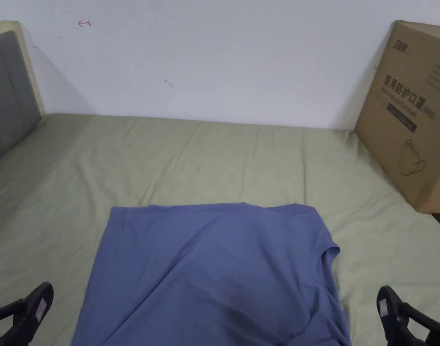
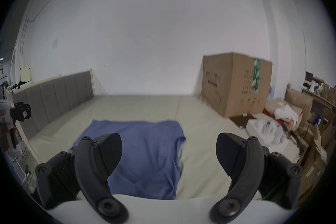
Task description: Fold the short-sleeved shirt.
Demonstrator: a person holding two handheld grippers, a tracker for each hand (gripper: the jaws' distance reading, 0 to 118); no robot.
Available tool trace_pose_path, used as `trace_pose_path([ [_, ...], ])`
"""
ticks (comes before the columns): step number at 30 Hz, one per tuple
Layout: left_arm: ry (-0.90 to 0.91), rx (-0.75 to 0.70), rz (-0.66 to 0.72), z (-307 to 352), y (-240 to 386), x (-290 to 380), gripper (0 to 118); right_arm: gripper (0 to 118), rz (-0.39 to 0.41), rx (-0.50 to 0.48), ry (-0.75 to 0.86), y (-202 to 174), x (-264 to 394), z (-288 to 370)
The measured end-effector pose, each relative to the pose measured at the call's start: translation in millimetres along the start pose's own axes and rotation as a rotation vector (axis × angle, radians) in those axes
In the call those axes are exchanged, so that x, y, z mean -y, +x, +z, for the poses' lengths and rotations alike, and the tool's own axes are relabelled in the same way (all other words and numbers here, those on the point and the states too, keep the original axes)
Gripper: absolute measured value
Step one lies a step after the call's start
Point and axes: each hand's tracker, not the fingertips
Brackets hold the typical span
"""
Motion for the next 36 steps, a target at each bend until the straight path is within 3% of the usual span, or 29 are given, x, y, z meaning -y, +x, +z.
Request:
trace_pose_path([
  [1, 0.035, 0.014, 0.004, 7, 6, -5, 53, 82, 0.003, 0.004, 0.024, -8, -6, 7],
  [2, 0.046, 0.048, 0.010, 12, 10, -9, 9, 31, 0.004, 0.011, 0.038, -15, -10, 14],
  [3, 0.044, 0.020, 0.010, 16, 16, -11, 1, 0, 0.008, -0.006, 0.048, 1, 4, 10],
  [5, 0.094, -0.072, -0.041, 23, 25, -11, 0, 0, 0.006, 0.046, 0.067, 1, 7, 12],
  [6, 0.074, -0.031, -0.018, 24, 26, -11, 0, 0, -0.013, 0.039, 0.097, 5, 9, 14],
  [7, 0.033, 0.010, 0.013, 24, 26, -13, 0, 0, -0.004, -0.030, 0.056, 2, 11, 15],
  [9, 0.066, -0.008, 0.003, 29, 28, -8, 0, 0, 0.020, 0.019, 0.069, 1, 18, 16],
  [17, 0.006, 0.008, -0.027, 23, 15, -6, 2, 0, 0.021, -0.046, 0.040, -5, 16, 23],
  [18, -0.031, 0.018, -0.038, 19, 13, -5, 14, 0, 0.021, -0.055, 0.035, -4, 17, 22],
  [19, -0.034, 0.013, -0.050, 16, 12, 1, 40, 0, 0.017, -0.062, 0.031, -17, 10, 27],
  [20, -0.046, 0.014, -0.071, 12, 11, 5, 83, 0, 0.011, -0.071, 0.025, -19, 9, 27],
  [21, -0.109, 0.051, -0.095, 4, 11, 10, 101, 0, 0.010, -0.085, 0.017, -22, 10, 25],
  [22, -0.191, 0.069, -0.119, -8, 10, 18, 105, 0, 0.018, -0.093, -0.004, -25, 11, 23],
  [26, -0.407, 0.149, -0.279, -48, 12, 79, 102, 0, -0.021, -0.135, -0.051, -32, 13, 17],
  [31, -0.684, 0.238, -0.492, -87, 20, 147, 102, 0, 0.000, -0.133, -0.059, -33, 14, 17],
  [36, -0.770, 0.191, -0.469, -116, 6, 172, 102, 0, -0.015, -0.144, -0.098, -25, 18, 14],
])
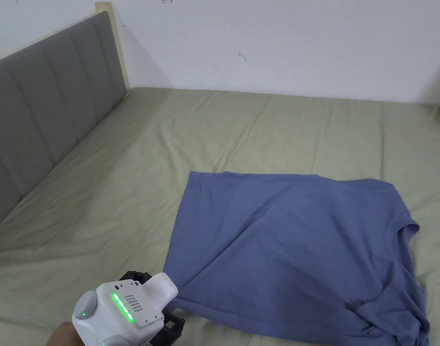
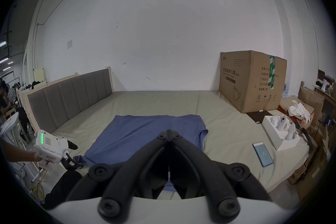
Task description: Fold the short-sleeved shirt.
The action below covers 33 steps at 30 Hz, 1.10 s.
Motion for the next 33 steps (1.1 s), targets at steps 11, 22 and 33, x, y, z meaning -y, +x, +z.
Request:
trace_pose_path([
  [11, -0.031, 0.089, 0.035, -14, -2, 7, 6, 0, 0.027, 0.005, -0.049, 3, 15, -12],
  [22, 0.122, 0.127, 0.153, 45, -20, -17, 6, 4, 0.246, -0.021, -0.314, 59, 52, -61],
  [33, 0.148, 0.142, 0.176, 56, -24, -31, 6, 98, 0.968, -0.203, -0.662, 90, 147, -144],
])
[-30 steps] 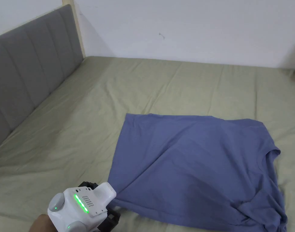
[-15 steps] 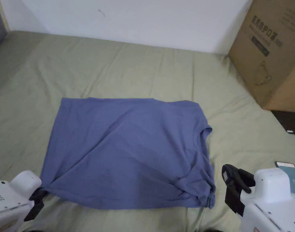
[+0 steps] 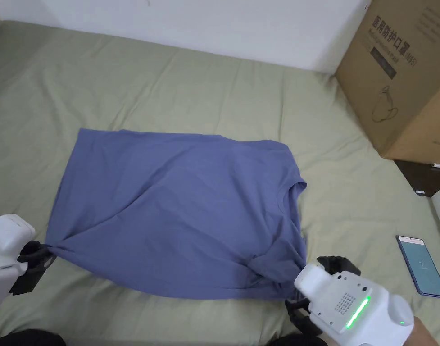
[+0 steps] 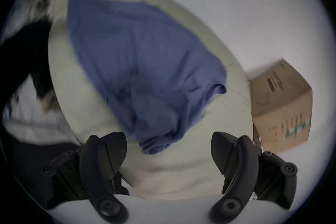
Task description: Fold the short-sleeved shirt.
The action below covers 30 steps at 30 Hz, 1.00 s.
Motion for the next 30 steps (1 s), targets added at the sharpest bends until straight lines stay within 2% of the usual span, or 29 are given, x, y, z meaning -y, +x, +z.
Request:
trace_pose_path([
  [2, -0.004, 0.005, 0.024, 0, -1, 1, 6, 98, 0.090, -0.041, -0.028, -7, 1, -10],
  [3, -0.006, 0.006, 0.040, 1, -2, 1, 6, 97, 0.094, -0.031, -0.026, -9, 0, -15],
  [4, -0.003, 0.006, 0.049, 1, -4, 2, 6, 93, 0.068, -0.075, -0.028, -7, 0, -19],
  [8, -0.003, 0.014, 0.086, 2, -10, 0, 6, 54, -0.030, -0.146, -0.019, 0, -4, -27],
  [10, -0.001, 0.009, 0.091, 4, -11, 0, 6, 45, -0.056, -0.180, -0.002, 1, -4, -25],
  [13, -0.003, 0.020, 0.111, 4, -13, -1, 6, 45, -0.054, -0.182, -0.003, 4, -5, -21],
  [21, -0.011, 0.022, 0.100, 3, -11, -1, 6, 44, -0.140, -0.247, 0.017, 31, -2, -8],
  [22, -0.012, 0.022, 0.103, 3, -11, -2, 6, 41, -0.137, -0.250, 0.015, 32, -2, -7],
  [24, -0.006, 0.026, 0.116, 2, -11, -2, 6, 16, -0.146, -0.281, 0.006, 32, -4, -8],
  [25, -0.006, 0.026, 0.120, 2, -11, -2, 6, 9, -0.145, -0.279, 0.009, 31, -4, -8],
  [29, -0.005, 0.029, 0.132, 4, -13, -1, 6, 5, -0.158, -0.257, 0.012, 35, -5, -11],
  [30, -0.002, 0.031, 0.138, 5, -14, -1, 6, 5, -0.191, -0.288, 0.019, 33, -6, -8],
])
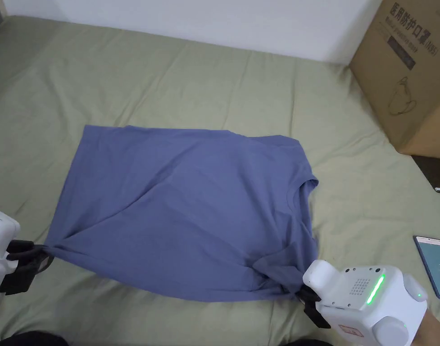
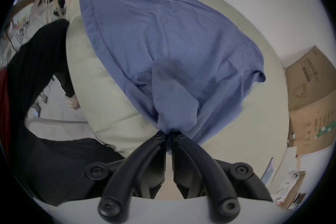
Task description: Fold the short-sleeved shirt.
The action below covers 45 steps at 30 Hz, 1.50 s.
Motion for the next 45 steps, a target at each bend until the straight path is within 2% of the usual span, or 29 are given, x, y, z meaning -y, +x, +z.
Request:
trace_pose_path([
  [1, -0.001, 0.002, 0.004, 1, -1, 0, 6, 5, -0.004, 0.026, 0.015, -1, 0, 2],
  [3, 0.004, 0.005, 0.004, 5, -1, -1, 6, 5, -0.112, -0.056, 0.040, 9, 2, 10],
  [7, 0.016, 0.009, 0.006, 10, -1, -3, 6, 4, -0.190, -0.024, 0.085, 12, 4, 29],
  [9, 0.028, 0.019, 0.023, 12, -2, -4, 6, 4, -0.253, -0.080, 0.109, 16, 6, 39],
  [10, 0.031, 0.023, 0.027, 12, -2, -5, 6, 4, -0.230, -0.036, 0.119, 16, 6, 39],
  [12, 0.038, 0.019, 0.047, 11, -5, -7, 6, 4, -0.329, -0.057, 0.143, 22, 4, 43],
  [14, 0.050, 0.034, 0.093, 9, -10, -9, 6, 4, -0.385, -0.064, 0.183, 28, 2, 46],
  [18, 0.066, 0.041, 0.132, 7, -16, -17, 6, 4, -0.459, -0.046, 0.206, 37, -9, 44],
  [23, 0.076, 0.035, 0.181, 3, -30, -36, 6, 4, -0.576, -0.072, 0.252, 56, -27, 46],
  [26, 0.077, 0.010, 0.229, -12, -48, -50, 6, 4, -0.608, -0.045, 0.243, 77, -40, 35],
  [29, 0.079, 0.025, 0.347, -33, -70, -63, 6, 4, -0.658, -0.006, 0.220, 87, -61, 22],
  [32, 0.056, -0.018, 0.336, -58, -81, -75, 6, 4, -0.688, 0.005, 0.203, 103, -79, 1],
  [38, -0.032, -0.092, 0.307, -110, -92, -90, 6, 4, -0.692, 0.057, 0.130, 121, -102, -36],
  [39, -0.050, -0.080, 0.308, -116, -94, -91, 6, 4, -0.806, 0.030, -0.005, 121, -102, -41],
  [42, -0.076, -0.087, 0.316, -129, -97, -90, 6, 4, -0.796, 0.044, -0.038, 127, -101, -55],
  [43, -0.087, -0.089, 0.312, -132, -96, -90, 8, 4, -0.764, 0.073, -0.030, 126, -102, -58],
  [44, -0.101, -0.099, 0.304, -135, -96, -89, 23, 5, -0.757, 0.075, -0.035, 127, -100, -61],
  [45, -0.130, -0.116, 0.287, -139, -95, -89, 44, 10, -0.757, 0.077, -0.030, 126, -99, -63],
])
